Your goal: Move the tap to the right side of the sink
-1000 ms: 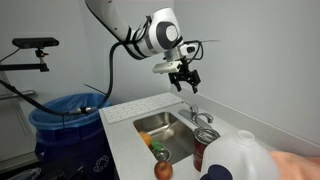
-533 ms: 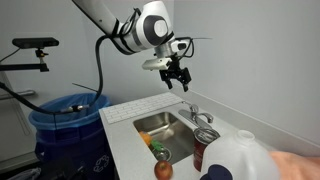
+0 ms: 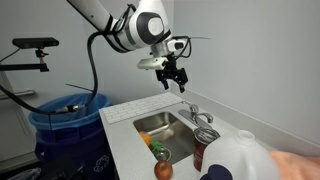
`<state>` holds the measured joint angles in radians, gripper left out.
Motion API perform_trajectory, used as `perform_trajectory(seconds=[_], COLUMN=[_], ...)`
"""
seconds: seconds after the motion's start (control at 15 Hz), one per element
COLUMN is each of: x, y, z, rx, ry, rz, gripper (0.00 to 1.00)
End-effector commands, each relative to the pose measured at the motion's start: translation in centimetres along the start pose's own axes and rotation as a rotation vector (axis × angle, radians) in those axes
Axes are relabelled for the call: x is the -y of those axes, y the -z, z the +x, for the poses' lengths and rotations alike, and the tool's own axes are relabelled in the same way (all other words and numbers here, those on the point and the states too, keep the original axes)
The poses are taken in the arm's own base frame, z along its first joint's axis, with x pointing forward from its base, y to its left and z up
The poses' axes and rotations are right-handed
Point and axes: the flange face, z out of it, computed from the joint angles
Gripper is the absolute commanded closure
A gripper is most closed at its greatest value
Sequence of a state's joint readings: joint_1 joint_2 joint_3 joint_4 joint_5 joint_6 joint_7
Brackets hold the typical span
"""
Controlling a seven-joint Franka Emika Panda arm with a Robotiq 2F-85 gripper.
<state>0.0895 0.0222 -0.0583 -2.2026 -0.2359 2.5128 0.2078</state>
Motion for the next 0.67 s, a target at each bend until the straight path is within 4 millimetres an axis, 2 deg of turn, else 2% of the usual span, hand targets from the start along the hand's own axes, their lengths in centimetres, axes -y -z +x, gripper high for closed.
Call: perform_trajectory(seconds=[0.0,0.07,0.6], x=[-0.4,-0.1,-0.1], y=[0.6,0.0,0.0], z=[-1.5,-0.5,-0.9], rx=[0.009,0.009,0.017], ry=[0.014,0.003,0.007], rz=[0.042,0.018,0.025], gripper=[0.0,0.0,0.0])
